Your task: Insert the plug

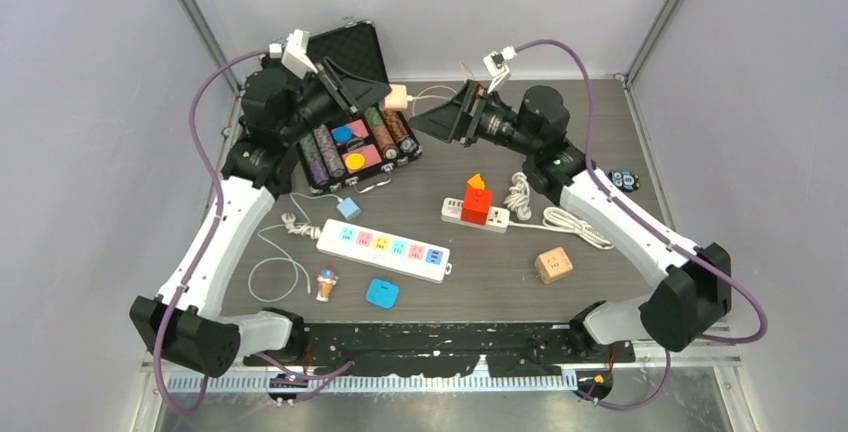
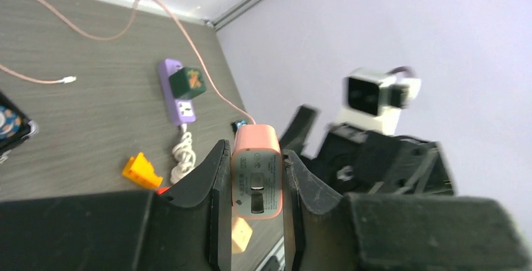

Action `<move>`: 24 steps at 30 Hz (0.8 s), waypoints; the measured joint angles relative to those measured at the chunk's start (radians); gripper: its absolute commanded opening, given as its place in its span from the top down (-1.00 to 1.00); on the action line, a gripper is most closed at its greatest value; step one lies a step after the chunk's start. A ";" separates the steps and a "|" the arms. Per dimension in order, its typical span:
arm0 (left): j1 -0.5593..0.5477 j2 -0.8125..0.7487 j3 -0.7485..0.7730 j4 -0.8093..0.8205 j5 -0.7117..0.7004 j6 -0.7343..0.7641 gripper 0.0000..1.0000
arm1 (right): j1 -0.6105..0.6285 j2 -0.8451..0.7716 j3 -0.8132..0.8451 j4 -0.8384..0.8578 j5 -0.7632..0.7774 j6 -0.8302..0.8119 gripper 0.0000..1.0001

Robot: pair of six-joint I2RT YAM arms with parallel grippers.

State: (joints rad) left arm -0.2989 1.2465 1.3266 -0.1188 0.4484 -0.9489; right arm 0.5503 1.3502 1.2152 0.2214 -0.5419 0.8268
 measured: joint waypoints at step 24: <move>0.000 0.018 -0.060 0.140 0.038 -0.205 1.00 | -0.011 0.289 -0.019 0.641 -0.066 0.583 -0.27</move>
State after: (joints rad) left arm -0.2989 1.2648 1.2671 0.0216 0.4862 -1.1538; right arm 0.5388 1.6394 1.1965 0.8623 -0.6079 1.4097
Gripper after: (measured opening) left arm 0.250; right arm 0.710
